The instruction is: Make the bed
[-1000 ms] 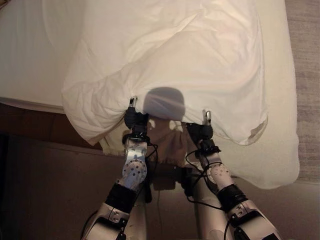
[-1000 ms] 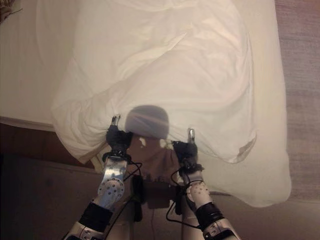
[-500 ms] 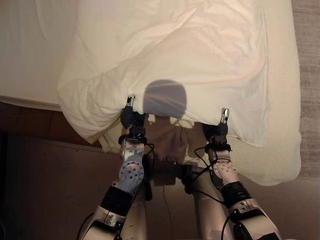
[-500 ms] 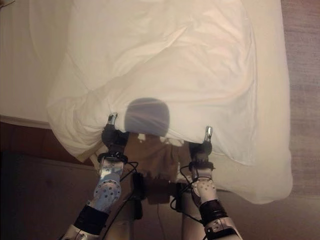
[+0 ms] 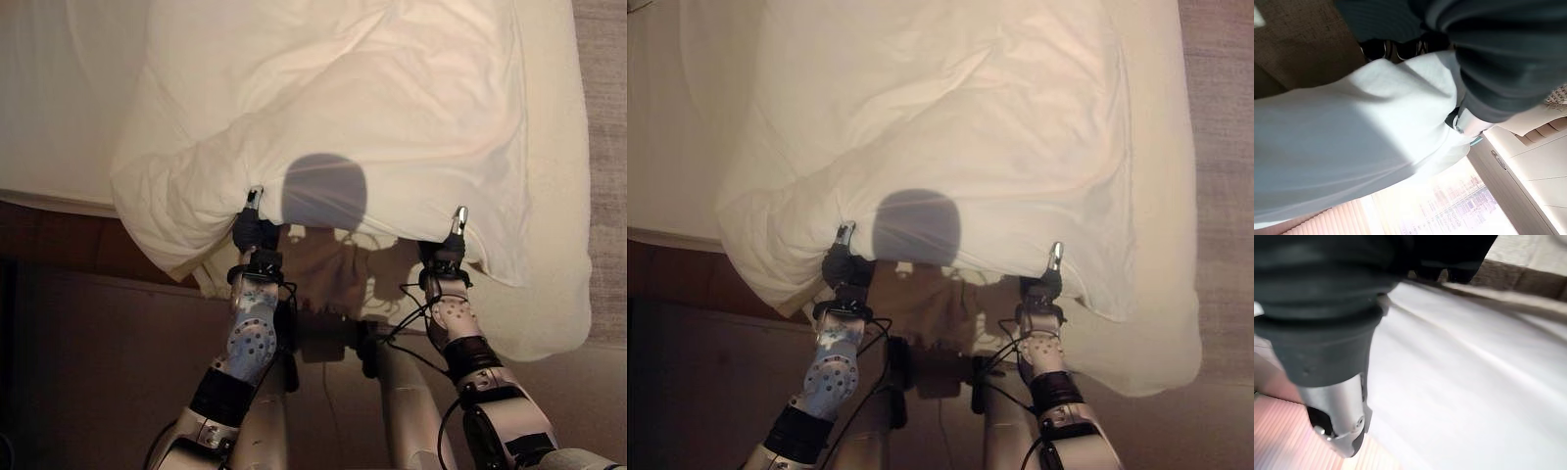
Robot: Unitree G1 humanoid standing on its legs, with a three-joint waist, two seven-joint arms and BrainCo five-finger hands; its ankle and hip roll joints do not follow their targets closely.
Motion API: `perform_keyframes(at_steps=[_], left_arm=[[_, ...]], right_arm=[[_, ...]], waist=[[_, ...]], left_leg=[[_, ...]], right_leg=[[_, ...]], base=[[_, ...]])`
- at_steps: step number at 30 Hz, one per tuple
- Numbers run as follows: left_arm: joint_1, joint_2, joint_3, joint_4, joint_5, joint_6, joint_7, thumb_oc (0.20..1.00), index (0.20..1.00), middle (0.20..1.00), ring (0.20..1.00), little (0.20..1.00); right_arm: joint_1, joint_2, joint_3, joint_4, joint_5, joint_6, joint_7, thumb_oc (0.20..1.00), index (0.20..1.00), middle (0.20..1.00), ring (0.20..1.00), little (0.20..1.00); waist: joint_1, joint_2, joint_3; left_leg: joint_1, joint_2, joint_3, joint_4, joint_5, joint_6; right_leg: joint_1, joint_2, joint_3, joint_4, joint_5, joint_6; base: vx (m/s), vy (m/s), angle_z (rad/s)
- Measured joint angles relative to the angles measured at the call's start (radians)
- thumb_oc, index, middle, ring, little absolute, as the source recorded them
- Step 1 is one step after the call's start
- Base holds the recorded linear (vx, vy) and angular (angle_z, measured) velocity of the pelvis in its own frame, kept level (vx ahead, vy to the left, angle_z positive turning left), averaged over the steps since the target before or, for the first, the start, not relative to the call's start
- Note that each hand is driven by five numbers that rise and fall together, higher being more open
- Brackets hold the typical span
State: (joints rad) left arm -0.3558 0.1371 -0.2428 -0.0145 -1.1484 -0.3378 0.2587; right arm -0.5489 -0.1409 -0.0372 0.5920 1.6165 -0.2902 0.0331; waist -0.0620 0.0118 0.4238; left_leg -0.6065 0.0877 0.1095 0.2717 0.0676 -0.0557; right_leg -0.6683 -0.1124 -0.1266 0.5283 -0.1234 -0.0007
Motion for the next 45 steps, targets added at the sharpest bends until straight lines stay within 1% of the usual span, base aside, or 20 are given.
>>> perform_keyframes(at_steps=[6,14,15,16,17,24,27,32,35,36,37,38,42,45], left_arm=[[0.001,0.000,0.000,-0.003,0.001,0.000,0.000,0.200,0.200,0.200,0.200,0.200],[0.001,0.000,0.000,-0.004,0.001,0.000,0.006,0.200,0.200,0.200,0.200,0.200],[0.001,0.000,0.002,-0.004,0.001,0.000,0.007,0.200,0.200,0.200,0.200,0.200],[0.001,0.000,0.002,-0.004,0.002,0.000,0.009,0.200,0.200,0.200,0.200,0.200],[0.001,0.000,0.003,-0.004,0.002,0.000,0.011,0.200,0.200,0.200,0.200,0.200],[0.002,0.000,0.009,-0.004,0.026,0.000,0.018,0.200,0.200,0.200,0.200,0.200],[0.003,-0.002,0.017,-0.004,0.026,0.000,0.019,0.200,0.200,0.200,0.200,0.200],[0.006,-0.010,0.045,-0.004,0.022,0.000,0.022,0.200,0.200,0.200,0.200,0.200],[0.006,-0.010,0.054,-0.003,0.022,0.000,0.023,0.200,0.200,0.200,0.200,0.200],[0.006,-0.012,0.059,-0.003,0.017,0.000,0.023,0.269,0.269,0.269,0.269,0.269],[0.006,-0.015,0.063,-0.003,0.013,0.000,0.023,0.269,0.269,0.269,0.269,0.269],[0.006,-0.025,0.074,-0.003,0.012,0.000,0.023,1.000,1.000,1.000,1.000,1.000],[0.013,-0.044,0.111,-0.003,-0.009,-0.001,0.018,1.000,1.000,1.000,1.000,1.000],[0.016,-0.049,0.137,-0.003,-0.015,-0.001,0.018,1.000,1.000,1.000,1.000,1.000]], right_arm=[[0.000,-0.032,-0.007,0.000,-0.017,0.000,-0.014,1.000,1.000,1.000,1.000,1.000],[0.001,-0.038,-0.030,-0.002,-0.017,0.000,-0.021,1.000,1.000,1.000,1.000,1.000],[0.002,-0.038,-0.030,-0.002,-0.017,0.000,-0.021,0.435,0.435,0.435,0.435,0.435],[0.002,-0.038,-0.030,-0.002,-0.017,0.000,-0.021,0.435,0.435,0.435,0.435,0.435],[0.002,-0.038,-0.030,-0.002,-0.017,0.000,-0.021,0.200,0.200,0.200,0.200,0.200],[0.016,-0.037,-0.031,-0.032,-0.019,-0.001,-0.021,0.200,0.200,0.200,0.200,0.200],[0.026,-0.036,-0.031,-0.073,-0.028,-0.003,-0.022,0.200,0.200,0.200,0.200,0.200],[0.069,-0.017,-0.029,-0.203,-0.057,-0.031,-0.036,0.200,0.200,0.200,0.200,0.200],[0.075,-0.013,-0.029,-0.223,-0.071,-0.033,-0.035,0.200,0.200,0.200,0.200,0.200],[0.082,-0.008,-0.028,-0.239,-0.075,-0.037,-0.035,0.200,0.200,0.200,0.200,0.200],[0.090,-0.005,-0.027,-0.254,-0.076,-0.037,-0.035,0.200,0.200,0.200,0.200,0.200],[0.104,-0.003,-0.022,-0.276,-0.079,-0.038,-0.034,0.200,0.200,0.200,0.200,0.200],[0.121,-0.003,-0.023,-0.301,-0.083,-0.040,-0.025,0.200,0.200,0.200,0.200,0.200],[0.138,-0.003,-0.023,-0.322,-0.085,-0.040,-0.014,0.200,0.200,0.200,0.200,0.200]], waist=[[-0.001,0.000,0.000],[-0.002,0.000,0.000],[-0.002,0.000,0.000],[-0.002,0.000,0.000],[-0.002,0.000,0.000],[-0.002,0.000,0.000],[-0.003,0.001,0.000],[-0.002,0.001,-0.001],[-0.003,0.001,-0.001],[-0.004,0.002,-0.001],[-0.004,0.002,-0.001],[-0.006,0.002,-0.001],[-0.005,0.002,-0.001],[-0.006,0.003,-0.002]], left_leg=[[0.000,0.001,0.001,0.000,-0.003,0.002],[0.001,0.001,0.002,0.001,-0.004,0.001],[0.001,0.002,0.003,0.001,-0.004,0.001],[0.001,0.002,0.003,0.001,-0.003,0.000],[0.001,0.003,0.004,0.001,-0.003,-0.001],[0.003,0.005,0.010,-0.003,-0.002,-0.003],[0.005,0.007,0.017,-0.006,-0.001,-0.003],[0.013,0.010,0.026,-0.009,-0.001,-0.003],[0.021,0.010,0.027,-0.011,-0.001,-0.003],[0.024,0.009,0.028,-0.013,-0.001,-0.003],[0.025,0.009,0.028,-0.015,-0.001,-0.003],[0.027,0.009,0.028,-0.018,-0.001,-0.003],[0.028,0.010,0.033,-0.018,-0.004,0.001],[0.027,0.013,0.038,-0.019,-0.005,-0.003]], right_leg=[[-0.002,0.002,0.004,0.000,0.000,0.000],[-0.002,0.004,0.005,-0.001,0.000,0.000],[-0.002,0.004,0.006,-0.001,0.000,0.000],[-0.002,0.004,0.006,-0.001,0.000,0.000],[-0.002,0.004,0.006,-0.001,0.000,0.000],[-0.003,0.006,0.008,-0.005,0.000,0.000],[-0.003,0.008,0.011,-0.010,0.001,-0.001],[0.000,0.010,0.017,-0.010,0.002,-0.003],[0.005,0.011,0.020,-0.009,0.002,-0.003],[0.006,0.012,0.022,-0.007,0.002,-0.003],[0.005,0.012,0.023,-0.006,0.002,-0.003],[0.005,0.012,0.024,-0.005,0.002,-0.003],[0.000,0.014,0.031,-0.006,0.002,-0.002],[-0.001,0.017,0.033,-0.005,0.002,-0.003]], base=[[0.00,0.000,0.00],[0.00,0.000,0.00],[0.00,0.000,0.00],[0.00,0.000,0.00],[0.00,0.000,0.00],[0.00,-0.002,0.00],[0.00,-0.021,-0.05],[0.00,-0.025,-0.05],[0.01,-0.012,-0.02],[0.00,0.000,0.00],[0.00,0.000,0.00],[0.00,0.000,0.00],[0.01,-0.005,-0.03],[0.01,-0.012,-0.03]])
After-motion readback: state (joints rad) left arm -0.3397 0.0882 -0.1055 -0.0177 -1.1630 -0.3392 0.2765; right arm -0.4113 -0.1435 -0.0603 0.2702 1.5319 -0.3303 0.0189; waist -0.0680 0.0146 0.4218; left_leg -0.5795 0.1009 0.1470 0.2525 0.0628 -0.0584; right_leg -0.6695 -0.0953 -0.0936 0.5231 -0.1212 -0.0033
